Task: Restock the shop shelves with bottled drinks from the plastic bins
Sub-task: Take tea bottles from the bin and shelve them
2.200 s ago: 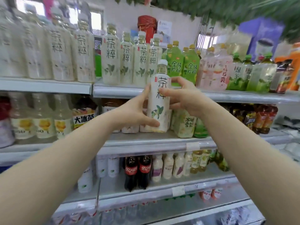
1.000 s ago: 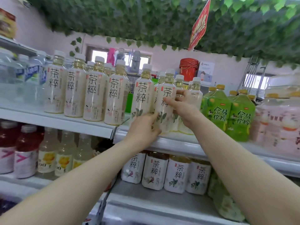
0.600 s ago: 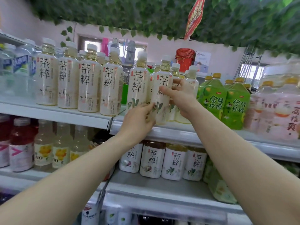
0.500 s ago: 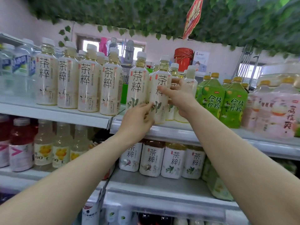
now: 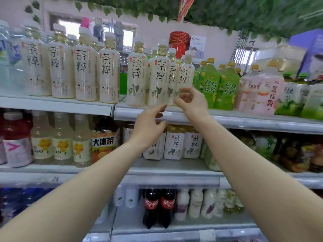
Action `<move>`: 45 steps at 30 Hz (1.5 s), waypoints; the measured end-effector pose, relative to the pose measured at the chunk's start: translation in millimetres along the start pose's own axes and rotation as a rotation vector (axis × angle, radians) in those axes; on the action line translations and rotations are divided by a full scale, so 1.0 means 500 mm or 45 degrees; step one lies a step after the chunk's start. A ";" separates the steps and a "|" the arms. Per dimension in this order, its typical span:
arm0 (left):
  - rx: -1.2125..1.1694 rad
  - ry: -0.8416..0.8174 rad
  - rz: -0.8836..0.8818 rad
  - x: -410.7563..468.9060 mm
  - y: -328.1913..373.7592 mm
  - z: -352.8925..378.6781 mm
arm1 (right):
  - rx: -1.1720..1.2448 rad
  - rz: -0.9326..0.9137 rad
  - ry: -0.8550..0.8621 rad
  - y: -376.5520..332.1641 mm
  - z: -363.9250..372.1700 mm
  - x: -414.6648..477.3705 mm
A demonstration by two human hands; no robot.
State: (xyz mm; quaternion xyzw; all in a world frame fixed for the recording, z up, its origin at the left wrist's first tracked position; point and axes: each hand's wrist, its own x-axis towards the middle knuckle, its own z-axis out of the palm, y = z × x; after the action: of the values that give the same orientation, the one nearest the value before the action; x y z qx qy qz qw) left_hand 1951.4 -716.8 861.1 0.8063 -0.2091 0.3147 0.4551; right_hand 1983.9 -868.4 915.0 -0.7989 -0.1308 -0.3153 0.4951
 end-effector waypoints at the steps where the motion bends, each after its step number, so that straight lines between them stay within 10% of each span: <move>1: -0.020 -0.009 -0.001 -0.011 0.000 0.010 | -0.027 -0.025 0.010 0.009 -0.010 -0.020; 12: -0.235 -0.361 -0.085 -0.233 0.003 0.234 | -0.457 0.103 0.001 0.213 -0.189 -0.355; 33: -0.331 -1.084 -0.384 -0.687 0.080 0.817 | -0.276 0.973 -0.041 0.682 -0.597 -0.896; 45: -0.219 -1.313 -0.767 -0.956 -0.069 0.982 | -0.201 1.399 -0.229 0.937 -0.576 -1.173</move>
State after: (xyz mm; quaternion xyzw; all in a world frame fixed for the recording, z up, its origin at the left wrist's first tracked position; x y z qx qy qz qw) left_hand 1787.2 -1100.3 316.5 0.8391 -0.1899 -0.2776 0.4276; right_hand 1670.4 -1282.1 301.2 -0.8081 0.2870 0.0496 0.5120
